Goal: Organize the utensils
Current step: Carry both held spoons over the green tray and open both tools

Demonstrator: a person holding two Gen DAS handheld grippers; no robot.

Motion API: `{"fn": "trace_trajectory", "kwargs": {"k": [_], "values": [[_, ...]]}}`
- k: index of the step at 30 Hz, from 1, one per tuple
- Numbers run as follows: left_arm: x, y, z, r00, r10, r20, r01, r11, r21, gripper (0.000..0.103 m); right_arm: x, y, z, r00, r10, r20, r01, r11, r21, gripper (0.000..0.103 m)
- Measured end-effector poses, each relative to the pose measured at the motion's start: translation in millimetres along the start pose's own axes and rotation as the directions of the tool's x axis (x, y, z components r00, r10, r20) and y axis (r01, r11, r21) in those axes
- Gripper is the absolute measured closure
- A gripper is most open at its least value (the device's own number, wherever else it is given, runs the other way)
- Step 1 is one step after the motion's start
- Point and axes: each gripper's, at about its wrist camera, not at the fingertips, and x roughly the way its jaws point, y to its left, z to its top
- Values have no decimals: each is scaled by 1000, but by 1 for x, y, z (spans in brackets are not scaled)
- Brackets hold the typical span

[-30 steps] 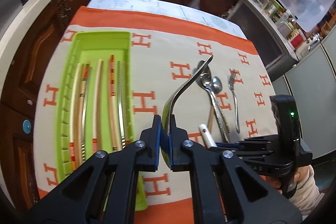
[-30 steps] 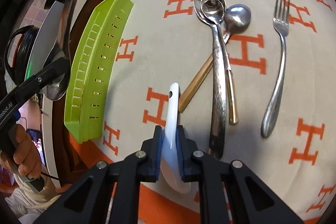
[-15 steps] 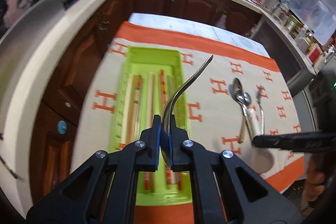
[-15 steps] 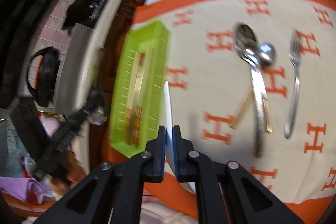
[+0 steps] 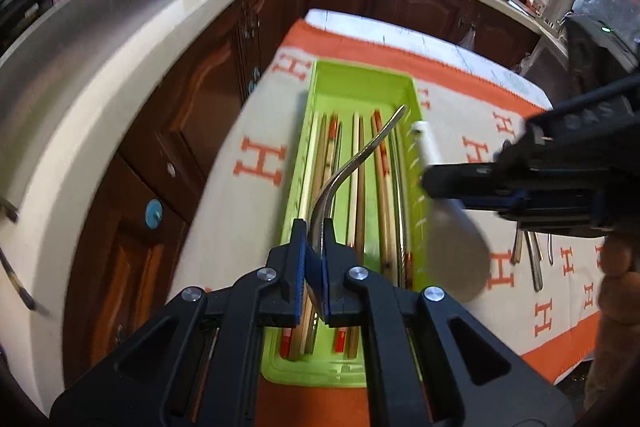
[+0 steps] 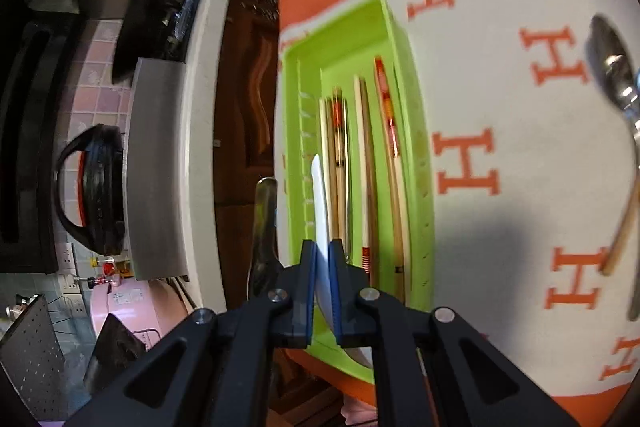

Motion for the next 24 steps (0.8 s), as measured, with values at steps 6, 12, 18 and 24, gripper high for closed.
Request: {"fn": "trace_trajectory", "kwargs": {"k": [6, 12, 18, 24], "values": [[16, 5, -11, 999, 8, -38, -8, 1000, -5, 99, 21, -4, -12, 995, -94, -21, 94, 995, -14, 96], [18, 0, -12, 1000, 11, -29, -11, 1000, 16, 97, 14, 5, -25, 986, -162, 41, 165, 981, -104, 93], [13, -14, -15, 1000, 0, -29, 1, 999, 43, 79, -1, 15, -35, 982, -160, 102, 175, 972, -160, 93], [4, -26, -17, 1000, 10, 3, -10, 997, 77, 63, -17, 9, -40, 974, -180, 140, 202, 966, -162, 93]]}}
